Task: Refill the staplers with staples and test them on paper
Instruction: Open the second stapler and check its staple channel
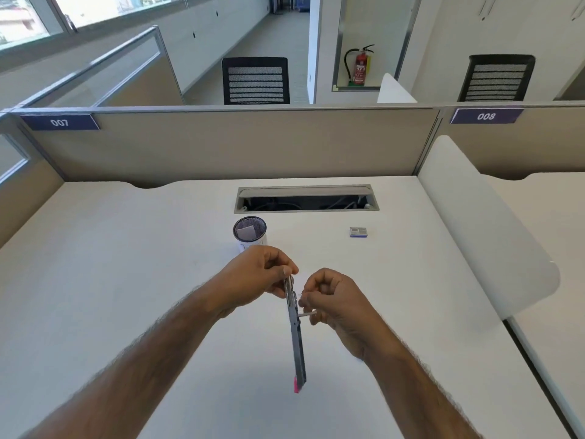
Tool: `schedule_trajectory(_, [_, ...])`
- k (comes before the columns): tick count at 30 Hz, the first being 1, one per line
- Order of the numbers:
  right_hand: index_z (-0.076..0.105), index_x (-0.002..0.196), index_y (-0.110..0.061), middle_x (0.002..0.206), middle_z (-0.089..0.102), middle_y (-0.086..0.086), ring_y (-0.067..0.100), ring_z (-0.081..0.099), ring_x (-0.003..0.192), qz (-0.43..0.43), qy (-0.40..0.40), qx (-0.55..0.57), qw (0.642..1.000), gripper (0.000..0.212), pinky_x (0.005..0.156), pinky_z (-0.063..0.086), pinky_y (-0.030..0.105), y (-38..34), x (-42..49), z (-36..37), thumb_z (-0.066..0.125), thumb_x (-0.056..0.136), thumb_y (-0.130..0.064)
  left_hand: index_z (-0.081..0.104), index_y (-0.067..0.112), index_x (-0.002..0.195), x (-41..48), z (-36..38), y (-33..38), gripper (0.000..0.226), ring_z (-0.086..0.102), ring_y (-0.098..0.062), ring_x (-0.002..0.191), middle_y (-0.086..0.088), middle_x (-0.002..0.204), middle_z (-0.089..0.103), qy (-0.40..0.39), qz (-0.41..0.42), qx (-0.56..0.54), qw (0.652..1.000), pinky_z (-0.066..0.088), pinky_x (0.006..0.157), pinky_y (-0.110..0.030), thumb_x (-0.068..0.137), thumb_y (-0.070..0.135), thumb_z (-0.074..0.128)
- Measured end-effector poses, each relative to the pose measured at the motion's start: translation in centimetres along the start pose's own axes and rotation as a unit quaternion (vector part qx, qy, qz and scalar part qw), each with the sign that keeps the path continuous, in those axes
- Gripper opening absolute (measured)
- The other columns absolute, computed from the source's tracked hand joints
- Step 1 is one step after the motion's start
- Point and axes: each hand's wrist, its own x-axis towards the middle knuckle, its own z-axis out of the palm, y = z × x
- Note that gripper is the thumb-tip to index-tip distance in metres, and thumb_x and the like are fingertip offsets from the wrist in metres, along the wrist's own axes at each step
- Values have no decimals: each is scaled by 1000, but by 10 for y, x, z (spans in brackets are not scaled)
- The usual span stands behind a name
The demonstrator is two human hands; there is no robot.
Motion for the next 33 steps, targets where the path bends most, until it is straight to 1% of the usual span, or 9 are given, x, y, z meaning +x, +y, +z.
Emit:
schedule_trajectory(6, [75, 95, -1, 74, 61, 9, 16, 57, 62, 101, 6, 197, 975, 19, 54, 48, 25, 31, 5, -20, 60, 84, 5, 74, 8, 99, -2, 16, -48, 17, 76, -21, 85, -12, 93, 78, 10, -22, -118, 993, 62, 79, -29, 103, 6, 58])
schedule_trajectory(10, [71, 76, -2, 73, 58, 10, 17, 54, 58, 190, 65, 245, 949, 15, 49, 44, 25, 60, 8, -27, 59, 84, -2, 73, 4, 102, -2, 32, -87, 19, 75, -22, 87, -13, 99, 78, 29, -45, -185, 981, 61, 82, -30, 103, 2, 54])
schedule_trajectory(12, [66, 74, -5, 72, 59, 10, 17, 53, 55, 211, 97, 193, 953, 17, 47, 40, 25, 74, 11, -26, 58, 88, -9, 72, 3, 104, 1, 39, -104, 19, 75, -22, 88, -14, 101, 78, 35, -57, -206, 976, 61, 84, -30, 104, 2, 53])
schedule_trajectory(15, [66, 81, -4, 65, 57, 4, 15, 49, 49, 186, 120, 10, 975, 28, 47, 37, 26, 89, 12, -19, 69, 91, -31, 71, 1, 105, 8, 48, -123, 18, 74, -20, 89, -13, 100, 78, 43, -71, -230, 970, 61, 83, -29, 104, 1, 52])
schedule_trajectory(18, [68, 86, -7, 61, 57, -5, 12, 48, 49, 125, 110, -142, 976, 45, 44, 35, 24, 97, 15, -6, 81, 73, -48, 70, 0, 106, 16, 52, -138, 19, 75, -19, 91, -11, 97, 78, 47, -82, -245, 965, 61, 81, -26, 104, -1, 51])
schedule_trajectory(21, [68, 82, -15, 58, 54, -11, 3, 45, 44, 81, 136, -216, 963, 19, 37, 30, 16, 110, 23, 2, 80, 76, -28, 69, -1, 107, 23, 55, -149, 19, 74, -16, 90, -11, 98, 76, 36, -87, -264, 960, 60, 80, -26, 105, -2, 50])
schedule_trajectory(23, [68, 78, -13, 61, 56, -11, 3, 46, 49, 62, 159, -240, 956, 8, 44, 34, 16, 118, 31, 4, 75, 80, -17, 68, 0, 106, 28, 56, -155, 19, 74, -15, 88, -11, 99, 76, 30, -90, -273, 957, 60, 80, -26, 105, -2, 49])
schedule_trajectory(28, [66, 78, -10, 65, 58, -8, 16, 55, 62, 69, 181, -242, 951, 5, 53, 39, 24, 131, 39, 9, 65, 82, -11, 68, 4, 100, 40, 59, -165, 21, 71, -17, 91, -10, 101, 74, 35, -95, -258, 961, 61, 81, -26, 104, -4, 49])
schedule_trajectory(33, [65, 79, -10, 70, 64, -5, 16, 58, 64, 69, 198, -254, 944, 4, 59, 46, 28, 139, 43, 14, 63, 82, -12, 69, 5, 101, 50, 65, -173, 18, 69, -19, 88, -12, 100, 70, 91, -109, -190, 972, 61, 81, -27, 101, -3, 53])
